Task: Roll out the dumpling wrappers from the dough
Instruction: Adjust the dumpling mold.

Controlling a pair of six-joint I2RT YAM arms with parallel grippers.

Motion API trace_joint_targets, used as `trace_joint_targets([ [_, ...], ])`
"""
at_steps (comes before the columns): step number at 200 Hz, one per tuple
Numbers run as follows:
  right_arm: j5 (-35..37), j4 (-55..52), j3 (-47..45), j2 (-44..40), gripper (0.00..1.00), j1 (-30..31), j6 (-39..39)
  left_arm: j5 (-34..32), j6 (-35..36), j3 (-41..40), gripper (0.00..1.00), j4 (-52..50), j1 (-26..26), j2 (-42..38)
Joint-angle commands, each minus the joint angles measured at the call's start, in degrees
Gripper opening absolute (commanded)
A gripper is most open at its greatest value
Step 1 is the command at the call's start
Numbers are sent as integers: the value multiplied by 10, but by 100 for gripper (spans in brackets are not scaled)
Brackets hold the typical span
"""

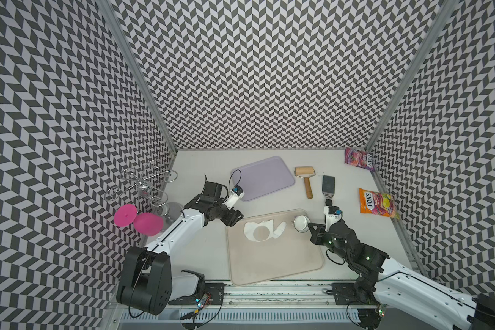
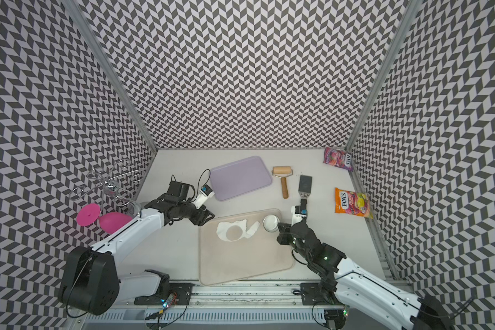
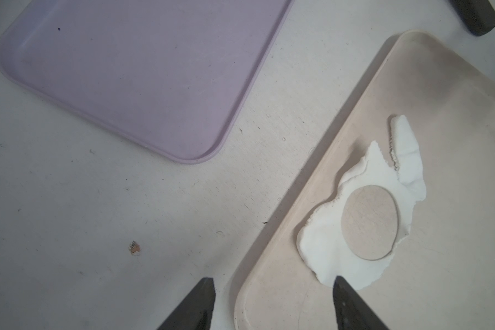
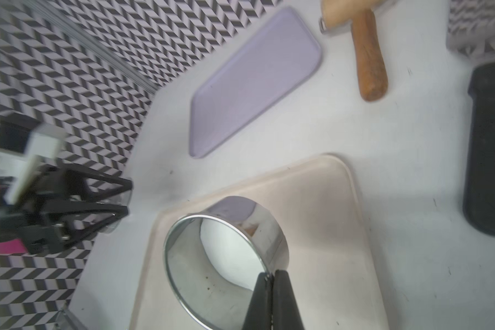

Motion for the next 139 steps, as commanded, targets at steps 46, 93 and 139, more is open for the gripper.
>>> trace_joint_targets([
  [46,-2,-20,17,14,0,1,7,4,0,-4,68,9,2,-3],
  [93,-12,65,-25,-50,0,1,-27,4,-1,-5,68,10,2,-5],
  [139,-21,108,-108,46,0,0,74,4,0,-5,68,10,2,-3],
])
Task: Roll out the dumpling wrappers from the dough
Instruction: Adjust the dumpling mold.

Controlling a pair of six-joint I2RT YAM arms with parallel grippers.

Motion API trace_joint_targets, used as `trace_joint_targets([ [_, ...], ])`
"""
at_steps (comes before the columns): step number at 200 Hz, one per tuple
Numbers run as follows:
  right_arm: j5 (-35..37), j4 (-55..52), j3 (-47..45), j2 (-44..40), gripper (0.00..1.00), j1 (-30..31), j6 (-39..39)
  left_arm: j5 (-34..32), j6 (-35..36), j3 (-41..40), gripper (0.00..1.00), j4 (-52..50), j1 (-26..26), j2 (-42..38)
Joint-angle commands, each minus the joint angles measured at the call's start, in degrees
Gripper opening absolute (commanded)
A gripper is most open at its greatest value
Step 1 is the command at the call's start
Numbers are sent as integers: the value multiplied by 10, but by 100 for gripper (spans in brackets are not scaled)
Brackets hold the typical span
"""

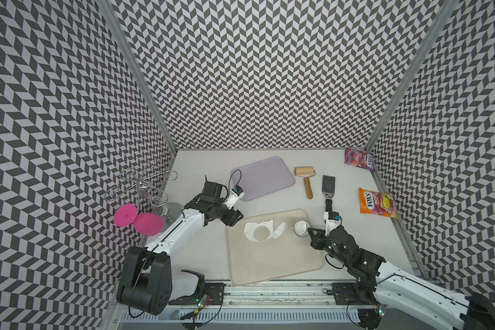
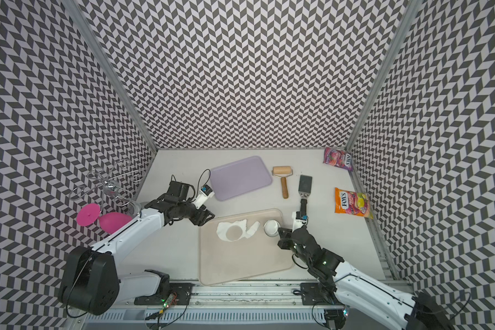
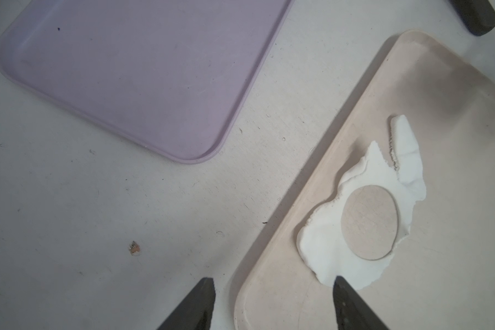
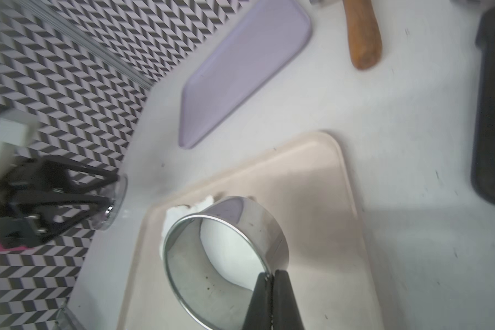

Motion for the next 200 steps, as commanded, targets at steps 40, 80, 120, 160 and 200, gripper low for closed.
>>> trace_joint_targets([
  [40,-30,-23,37,58,0,0,29,5,1,-4,68,9,2,-1],
  [80,-16,-15,68,-48,0,0,-13,4,0,-6,68,10,2,-6],
  [120,-2,-19,53,-62,0,0,-9,5,1,-5,68,9,2,-4],
  [160,-14,-18,-6,13,0,-1,70,5,-1,-6,68,9,2,-6],
  [200,-42,-66,77,50,0,0,23,5,1,-5,68,9,2,-2],
])
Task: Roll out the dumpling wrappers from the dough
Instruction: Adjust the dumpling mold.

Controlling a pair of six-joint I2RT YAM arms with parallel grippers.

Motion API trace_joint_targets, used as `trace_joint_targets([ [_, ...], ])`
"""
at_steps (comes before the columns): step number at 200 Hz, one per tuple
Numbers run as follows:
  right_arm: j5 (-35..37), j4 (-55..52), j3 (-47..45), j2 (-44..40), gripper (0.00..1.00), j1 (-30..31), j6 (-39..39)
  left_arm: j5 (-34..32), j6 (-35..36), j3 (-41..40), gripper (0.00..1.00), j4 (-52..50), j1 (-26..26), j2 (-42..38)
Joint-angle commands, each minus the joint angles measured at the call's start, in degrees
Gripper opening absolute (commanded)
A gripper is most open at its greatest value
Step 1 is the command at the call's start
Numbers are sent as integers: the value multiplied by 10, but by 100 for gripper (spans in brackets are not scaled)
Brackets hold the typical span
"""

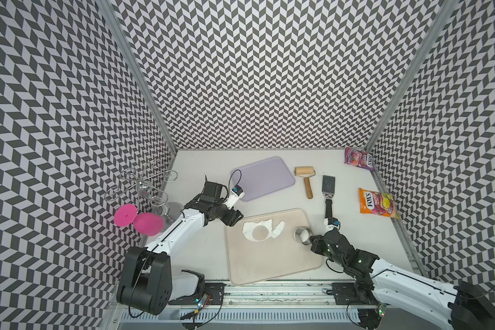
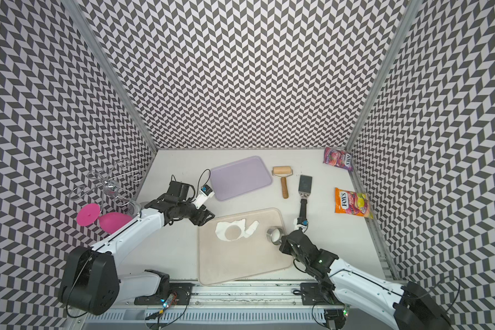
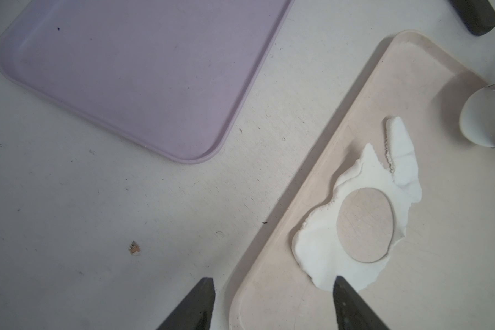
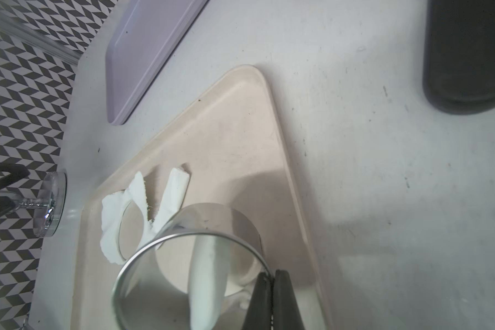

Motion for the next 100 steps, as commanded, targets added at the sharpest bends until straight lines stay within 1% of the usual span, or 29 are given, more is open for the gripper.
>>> trace_joint_targets([
  [1,-17,-20,53,5,0,3,-25,4,1,-5,68,9,2,-2],
  [54,-17,-5,80,-61,0,2,-63,3,0,-5,68,10,2,-5],
  [73,-8,-13,78,-60,0,3,-63,3,-1,-4,68,9,2,-3],
  [100,-26,16,25,-32,0,2,-24,4,0,-5,68,9,2,-2],
])
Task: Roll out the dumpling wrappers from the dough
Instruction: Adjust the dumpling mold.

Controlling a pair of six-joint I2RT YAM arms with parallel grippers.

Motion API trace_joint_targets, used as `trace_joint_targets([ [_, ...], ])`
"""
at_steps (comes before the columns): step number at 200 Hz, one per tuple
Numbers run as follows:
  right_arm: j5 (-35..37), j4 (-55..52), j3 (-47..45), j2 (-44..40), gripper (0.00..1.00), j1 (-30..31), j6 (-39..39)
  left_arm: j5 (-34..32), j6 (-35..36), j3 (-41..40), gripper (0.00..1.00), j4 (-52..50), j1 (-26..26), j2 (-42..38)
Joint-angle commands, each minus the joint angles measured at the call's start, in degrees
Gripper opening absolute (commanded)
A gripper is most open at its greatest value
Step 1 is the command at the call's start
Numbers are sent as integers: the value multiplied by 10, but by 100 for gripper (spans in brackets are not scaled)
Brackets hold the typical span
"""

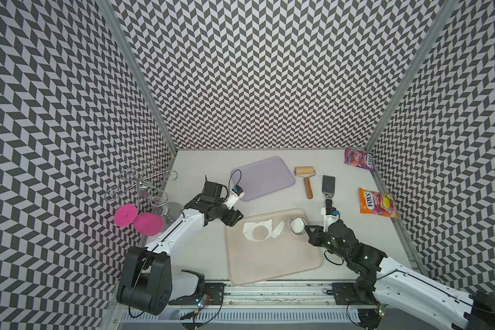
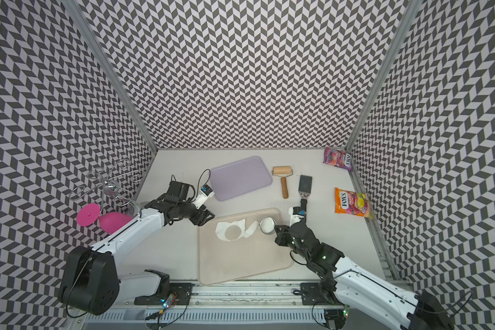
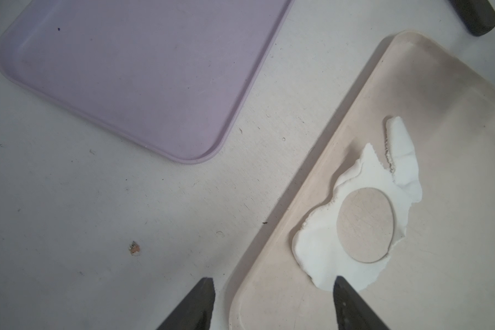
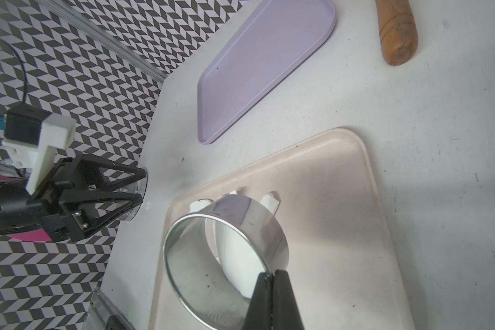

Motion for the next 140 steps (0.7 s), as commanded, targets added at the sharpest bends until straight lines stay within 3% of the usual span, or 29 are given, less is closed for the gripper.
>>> trace_joint_targets([
  [1,-13,28,-37,21,0,0,25,4,0,-5,68,9,2,-2],
  [26,-31,-2,-27,93,0,-5,44,4,0,-4,68,9,2,-5],
  [47,-40,-41,27,125,0,-5,9,4,1,-4,69,9,2,-3],
  [105,0,-23,35,0,0,-5,-22,3,0,-5,68,10,2,-5],
  [140,-7,6,-53,22,0,-9,29,4,0,-5,68,9,2,-3],
])
